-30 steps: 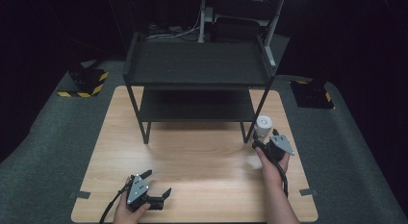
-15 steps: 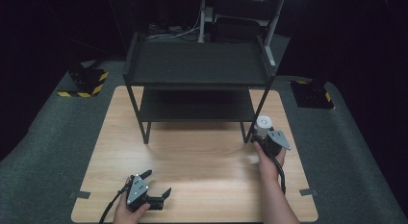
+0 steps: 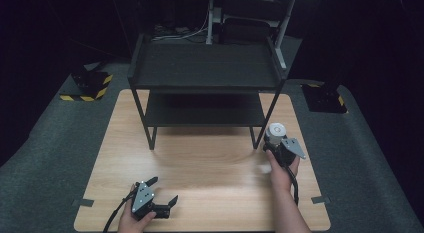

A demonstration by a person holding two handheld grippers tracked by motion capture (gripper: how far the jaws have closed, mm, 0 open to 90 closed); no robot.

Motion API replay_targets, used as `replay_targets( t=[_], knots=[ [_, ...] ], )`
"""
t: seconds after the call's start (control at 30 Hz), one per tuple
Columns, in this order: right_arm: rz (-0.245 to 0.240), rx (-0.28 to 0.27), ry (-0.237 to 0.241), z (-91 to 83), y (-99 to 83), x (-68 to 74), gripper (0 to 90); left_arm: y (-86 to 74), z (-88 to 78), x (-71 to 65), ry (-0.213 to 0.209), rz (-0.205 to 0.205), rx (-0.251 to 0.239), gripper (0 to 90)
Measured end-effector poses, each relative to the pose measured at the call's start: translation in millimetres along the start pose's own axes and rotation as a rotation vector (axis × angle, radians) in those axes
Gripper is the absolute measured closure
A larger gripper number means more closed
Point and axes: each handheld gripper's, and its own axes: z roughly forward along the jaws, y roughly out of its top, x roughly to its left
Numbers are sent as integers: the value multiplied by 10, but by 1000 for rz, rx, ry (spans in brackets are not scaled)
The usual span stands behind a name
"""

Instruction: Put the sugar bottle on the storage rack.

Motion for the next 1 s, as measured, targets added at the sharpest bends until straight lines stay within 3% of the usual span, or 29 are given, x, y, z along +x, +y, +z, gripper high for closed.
replay_targets(
  t=[0.17, 0.43, 0.7, 1.0],
  knots=[
    [-20, -4, -4, -129, 12, -7, 314, 2, 1, -2, 0, -1, 1, 4],
    [-3, -32, 32, -372, 24, 41, 314, 1, 1, -10, 3, 3, 1, 4],
    [-11, -46, 127, -696, 41, 229, 314, 1, 3, -13, 2, 6, 1, 4],
    [-20, -60, 198, -879, 66, 453, 314, 3, 2, -5, -1, 10, 1, 4]
  ],
)
